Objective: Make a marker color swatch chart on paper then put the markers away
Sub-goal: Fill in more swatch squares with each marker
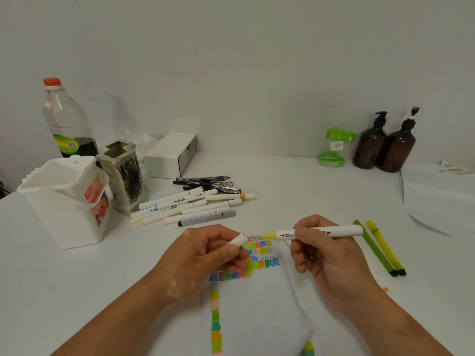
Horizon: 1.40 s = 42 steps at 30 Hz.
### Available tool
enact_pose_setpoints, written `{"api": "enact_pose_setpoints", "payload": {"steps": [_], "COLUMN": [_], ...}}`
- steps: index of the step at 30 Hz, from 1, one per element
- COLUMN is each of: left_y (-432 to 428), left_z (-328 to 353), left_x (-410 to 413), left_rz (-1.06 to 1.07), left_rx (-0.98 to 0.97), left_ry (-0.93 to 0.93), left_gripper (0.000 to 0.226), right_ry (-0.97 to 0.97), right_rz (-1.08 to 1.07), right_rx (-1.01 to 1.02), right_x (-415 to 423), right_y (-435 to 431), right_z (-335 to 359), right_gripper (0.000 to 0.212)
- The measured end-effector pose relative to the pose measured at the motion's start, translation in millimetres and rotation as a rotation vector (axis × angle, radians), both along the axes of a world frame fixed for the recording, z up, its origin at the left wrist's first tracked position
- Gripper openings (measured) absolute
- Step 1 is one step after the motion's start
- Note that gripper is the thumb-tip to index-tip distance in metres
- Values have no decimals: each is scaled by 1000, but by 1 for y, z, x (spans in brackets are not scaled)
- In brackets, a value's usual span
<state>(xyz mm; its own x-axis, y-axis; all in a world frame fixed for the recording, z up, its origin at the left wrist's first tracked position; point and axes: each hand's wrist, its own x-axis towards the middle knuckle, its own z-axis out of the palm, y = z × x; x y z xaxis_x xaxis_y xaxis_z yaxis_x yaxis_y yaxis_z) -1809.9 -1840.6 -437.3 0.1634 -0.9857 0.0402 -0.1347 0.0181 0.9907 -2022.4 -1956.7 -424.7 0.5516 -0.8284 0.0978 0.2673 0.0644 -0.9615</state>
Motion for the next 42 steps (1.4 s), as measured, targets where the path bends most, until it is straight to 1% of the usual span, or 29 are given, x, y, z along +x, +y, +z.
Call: {"api": "enact_pose_setpoints", "payload": {"steps": [3, 6, 8, 11, 14, 16, 19, 22, 23, 24, 26, 27, 28, 29, 30, 31, 32, 34, 36, 38, 40, 42], "left_y": [1, 1, 1, 1, 2, 2, 2, -1, -2, -2, -2, 0, 0, 1, 1, 0, -1, -2, -3, -3, -4, -6], "left_z": [0, 0, -1, -3, -2, -1, -2, -4, -4, -3, -3, -4, -6, -7, -9, -11, -12, -15, -18, -22, -25, -27], "left_x": [-2, -4, -6, -10, -10, -8, -7, -6, -5, -3, 2, 4, 4, 3, 2, 0, -1, 1, 7, 12, 13, 13], "left_rz": [-10, -21, -38, -44, -41, -49, -49, 6, 29, 46, 58, 53, 41, 32, 31, 42, 63, 125, 162, 129, 62, 35], "left_rx": [2, -11, -31, -60, -77, -92, -98, -72, -68, -67, -68, -69, -68, -65, -63, -72, -89, -108, -67, -4, 36, 48], "left_ry": [-51, -82, -128, -155, -130, -143, -182, -263, -304, -343, -424, -455, -481, -509, -542, -572, -595, -622, -702, -835, -922, -957], "left_gripper": [24, 25, 24, 23, 23, 23, 22, 20, 20, 20, 20, 21, 22, 24, 23, 23, 23, 29, 41, 53, 61, 66], "right_ry": [29, 44, 68, 96, 87, 84, 95, 134, 138, 133, 137, 193, 308, 468, 643, 789, 884, 981, 1038, 1124, 1271, 1366], "right_rz": [59, 98, 125, 139, 124, 131, 150, 154, 177, 230, 416, 492, 529, 520, 462, 376, 289, 113, -112, -283, -360, -402], "right_rx": [-24, -43, -72, -107, -115, -114, -119, -192, -197, -175, -101, -88, -118, -203, -327, -446, -544, -686, -724, -687, -715, -812], "right_x": [1, 3, 5, 5, 5, 5, 5, 2, -1, -7, -21, -26, -28, -27, -22, -15, -9, 0, -4, -15, -19, -15], "right_y": [2, 4, 7, 10, 10, 11, 14, 10, 6, 2, -4, -5, -4, 0, 6, 13, 19, 28, 22, 13, 11, 14], "right_z": [0, -3, -4, -4, -5, -5, -3, 2, 4, 7, 15, 19, 23, 24, 23, 19, 15, 10, 12, 12, 2, -11], "right_gripper": [14, 4, 2, 14, 5, 4, 17, 18, 22, 33, 53, 54, 47, 36, 27, 21, 18, 15, 10, 11, 14, 20]}}
